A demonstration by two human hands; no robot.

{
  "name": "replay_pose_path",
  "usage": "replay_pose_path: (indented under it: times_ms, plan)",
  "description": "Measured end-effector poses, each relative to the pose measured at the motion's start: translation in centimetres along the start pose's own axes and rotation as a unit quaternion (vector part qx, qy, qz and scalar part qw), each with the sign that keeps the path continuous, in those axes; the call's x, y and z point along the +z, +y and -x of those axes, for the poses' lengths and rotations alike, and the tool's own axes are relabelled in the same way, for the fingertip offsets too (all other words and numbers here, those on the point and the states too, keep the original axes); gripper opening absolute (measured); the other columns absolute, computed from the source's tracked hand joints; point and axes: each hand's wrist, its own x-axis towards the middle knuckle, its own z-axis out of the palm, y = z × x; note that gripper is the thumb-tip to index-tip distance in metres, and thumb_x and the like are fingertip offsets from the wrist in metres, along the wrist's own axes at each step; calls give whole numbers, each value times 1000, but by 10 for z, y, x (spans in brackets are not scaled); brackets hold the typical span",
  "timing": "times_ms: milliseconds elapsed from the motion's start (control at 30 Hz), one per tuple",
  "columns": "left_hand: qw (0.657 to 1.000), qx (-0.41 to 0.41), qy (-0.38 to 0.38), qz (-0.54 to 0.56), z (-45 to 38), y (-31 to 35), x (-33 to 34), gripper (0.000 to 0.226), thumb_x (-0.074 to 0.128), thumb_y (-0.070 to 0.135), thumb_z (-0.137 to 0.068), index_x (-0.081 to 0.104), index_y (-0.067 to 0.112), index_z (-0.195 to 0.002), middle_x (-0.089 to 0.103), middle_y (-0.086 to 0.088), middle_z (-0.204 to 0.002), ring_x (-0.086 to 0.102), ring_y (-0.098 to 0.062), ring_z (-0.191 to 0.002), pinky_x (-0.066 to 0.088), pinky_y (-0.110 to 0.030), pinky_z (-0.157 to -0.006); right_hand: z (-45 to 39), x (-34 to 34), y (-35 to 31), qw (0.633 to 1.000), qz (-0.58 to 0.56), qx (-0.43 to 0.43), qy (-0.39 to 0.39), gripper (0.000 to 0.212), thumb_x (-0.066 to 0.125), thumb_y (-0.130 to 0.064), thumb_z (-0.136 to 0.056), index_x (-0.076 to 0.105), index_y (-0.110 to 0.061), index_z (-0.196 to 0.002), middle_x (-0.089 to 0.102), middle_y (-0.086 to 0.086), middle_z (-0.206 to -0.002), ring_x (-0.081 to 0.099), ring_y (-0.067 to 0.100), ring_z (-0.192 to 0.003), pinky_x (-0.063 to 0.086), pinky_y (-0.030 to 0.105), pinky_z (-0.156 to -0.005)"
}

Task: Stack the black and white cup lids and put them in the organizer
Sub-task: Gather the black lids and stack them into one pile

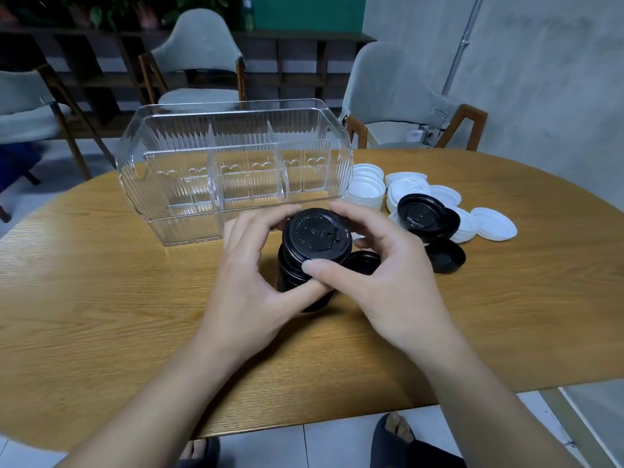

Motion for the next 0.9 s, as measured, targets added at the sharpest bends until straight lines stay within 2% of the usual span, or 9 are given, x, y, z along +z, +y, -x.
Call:
replay_pose_path:
  times_ms: [133,200,267,333,500,633,733,800,900]
  plan:
    - [993,-66,-69,66,2,-11,2,114,103,60,-70,44,36,-165,54,17,-159,48,-17,-154,41,-43,-127,-5,-2,2,999,3,34,4,60,94,-27,-86,70,-31,-141,75,-24,-132,65,-3,-131,47,38,-120]
    - [984,-108,-106,92,4,-13,5,122,104,59,-67,37,43,-168,54,22,-161,51,-4,-151,43,-37,-126,-5,-3,3,999,22,42,-16,56,92,-30,-87,71,-34,-139,75,-27,-130,64,-5,-130,46,34,-120]
    - [982,-122,-107,92,7,-12,8,119,103,56,-67,39,44,-166,61,30,-151,59,4,-140,47,-24,-118,-4,-1,5,997,52,41,-41,57,92,-33,-87,71,-35,-140,72,-26,-133,61,-6,-132,44,26,-118]
    - [985,-122,-94,78,7,-11,9,109,101,54,-70,45,41,-163,66,31,-143,63,6,-133,48,-16,-111,-4,-2,8,996,66,33,-57,57,93,-31,-87,71,-33,-140,71,-22,-136,61,-4,-133,44,25,-117]
    - [986,-116,-91,82,6,-10,10,90,100,37,-78,54,33,-156,72,21,-139,68,1,-129,50,-19,-110,-7,-8,13,993,57,35,-99,60,92,-30,-88,70,-32,-144,71,-20,-138,61,1,-136,44,37,-123]
    - [986,-113,-98,80,5,-10,9,91,99,32,-79,54,33,-158,71,26,-139,66,4,-131,47,-13,-108,-8,-15,13,988,72,19,-136,63,90,-24,-91,66,-30,-149,67,-20,-146,56,-2,-142,39,33,-126]
    - [983,-111,-117,89,4,-12,9,94,98,29,-80,52,32,-161,71,23,-142,66,0,-134,49,-21,-113,-9,-19,12,981,86,11,-174,65,85,-20,-95,61,-31,-155,62,-24,-153,50,-7,-146,35,25,-127]
    - [982,-110,-125,93,5,-13,9,94,98,27,-80,51,32,-162,71,22,-142,66,-1,-134,50,-24,-114,-10,-21,13,978,76,23,-194,66,82,-18,-98,57,-32,-158,62,-25,-153,51,-6,-146,36,27,-128]
    - [983,-105,-121,86,5,-13,9,94,98,28,-80,52,31,-162,70,24,-142,66,1,-133,49,-20,-112,-9,-20,14,979,73,37,-185,66,84,-21,-96,59,-34,-156,66,-26,-148,55,-7,-142,39,32,-127]
